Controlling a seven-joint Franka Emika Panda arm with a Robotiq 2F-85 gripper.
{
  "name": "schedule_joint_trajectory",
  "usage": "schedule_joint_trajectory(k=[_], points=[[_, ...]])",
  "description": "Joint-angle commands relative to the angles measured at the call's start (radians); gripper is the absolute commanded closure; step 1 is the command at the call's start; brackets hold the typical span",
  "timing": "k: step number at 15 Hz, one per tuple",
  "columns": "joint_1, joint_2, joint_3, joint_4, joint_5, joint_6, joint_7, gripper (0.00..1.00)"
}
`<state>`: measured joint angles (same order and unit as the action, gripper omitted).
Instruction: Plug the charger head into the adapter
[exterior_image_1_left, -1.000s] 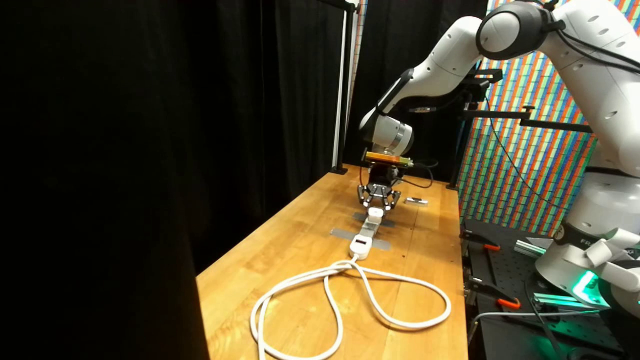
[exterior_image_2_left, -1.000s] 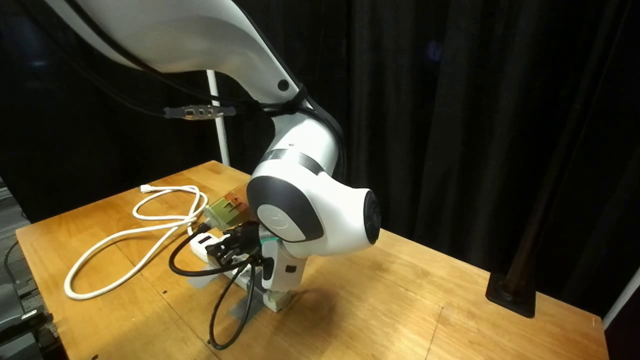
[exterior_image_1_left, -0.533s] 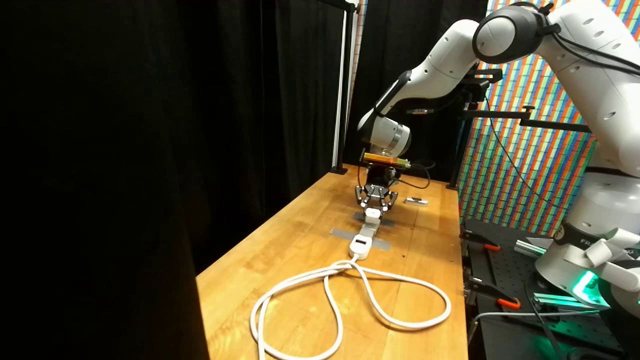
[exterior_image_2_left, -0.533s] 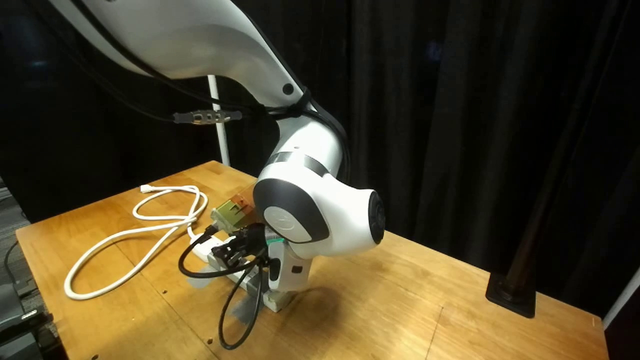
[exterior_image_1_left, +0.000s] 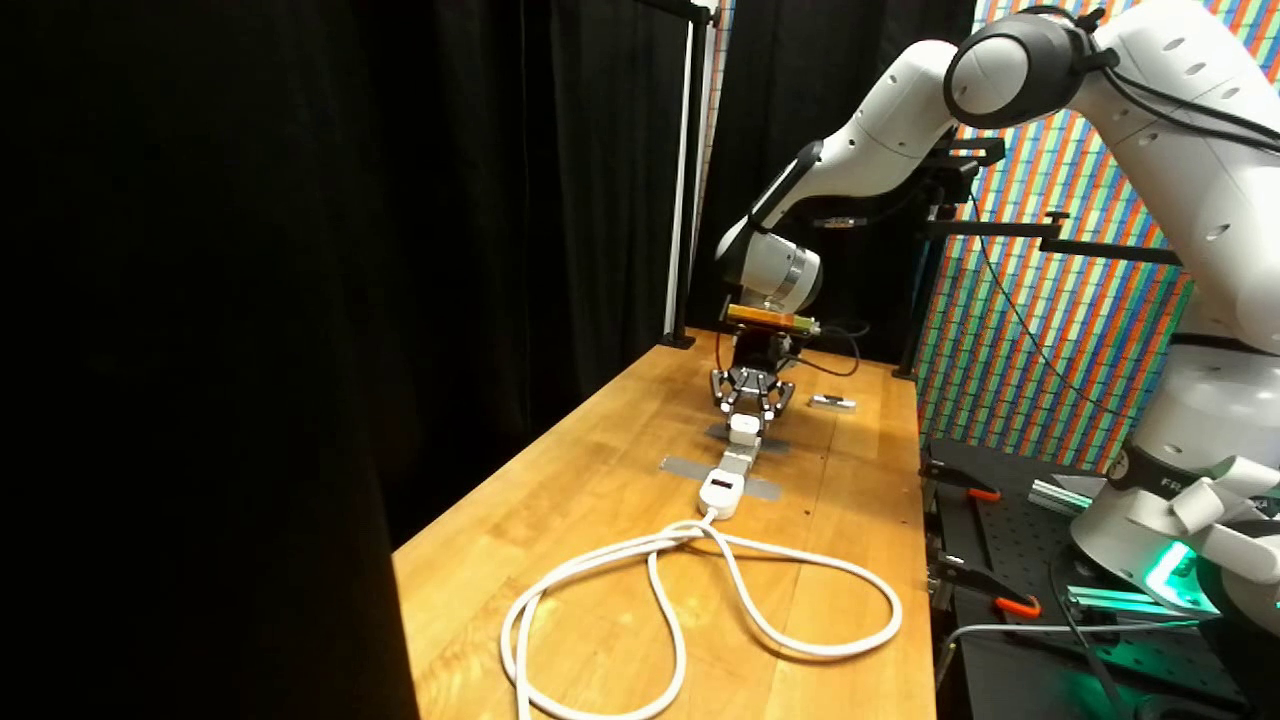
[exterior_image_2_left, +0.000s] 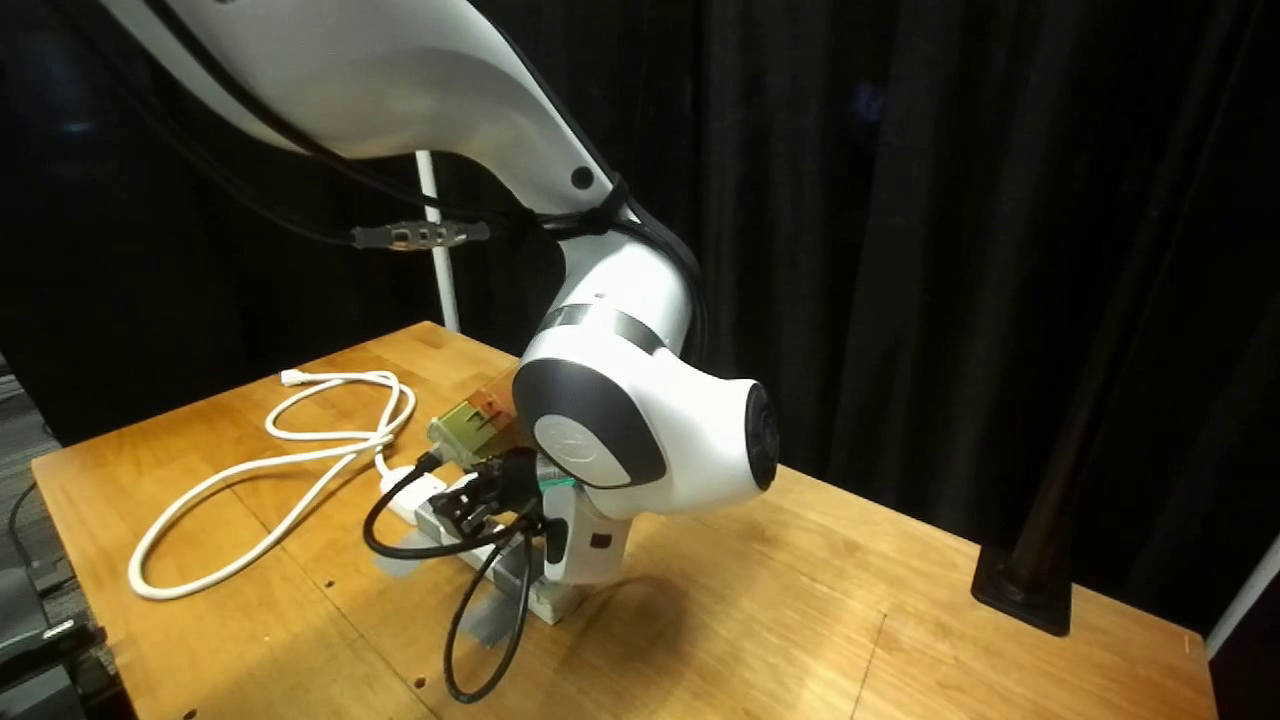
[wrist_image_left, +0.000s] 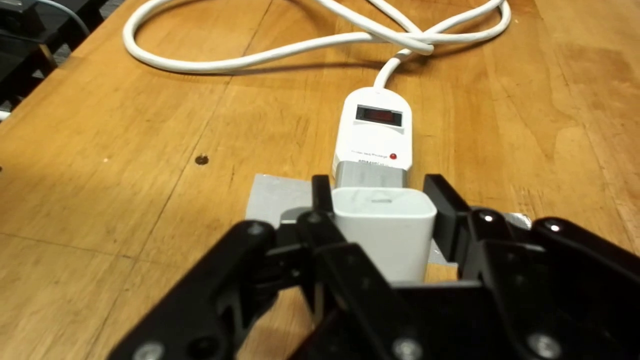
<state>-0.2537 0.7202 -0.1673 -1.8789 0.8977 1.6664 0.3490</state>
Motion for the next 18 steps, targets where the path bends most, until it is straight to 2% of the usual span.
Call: schedule_joint_trajectory(k=[1,3,4,11,12,18], points=[[-0.004,0.027,-0.009,0.032,0.014,-0.019,-0.015,0.77],[-0.002,0.023,-0.007,0.027,0.012,-0.013,-0.032,0.77],[0.008,0.004,-0.013,0.004,0.006,-0.009,-0.007,0.52],[0.008,0.004,-0.013,0.004,0.005,-0.009,-0.018,0.52],[0.014,-0.002,-0.012,0.003,0.005,0.0,-0.017,0.77],[-0.012,-0.027,-0.003,0.03,-0.001,-0.208,0.003,0.77]])
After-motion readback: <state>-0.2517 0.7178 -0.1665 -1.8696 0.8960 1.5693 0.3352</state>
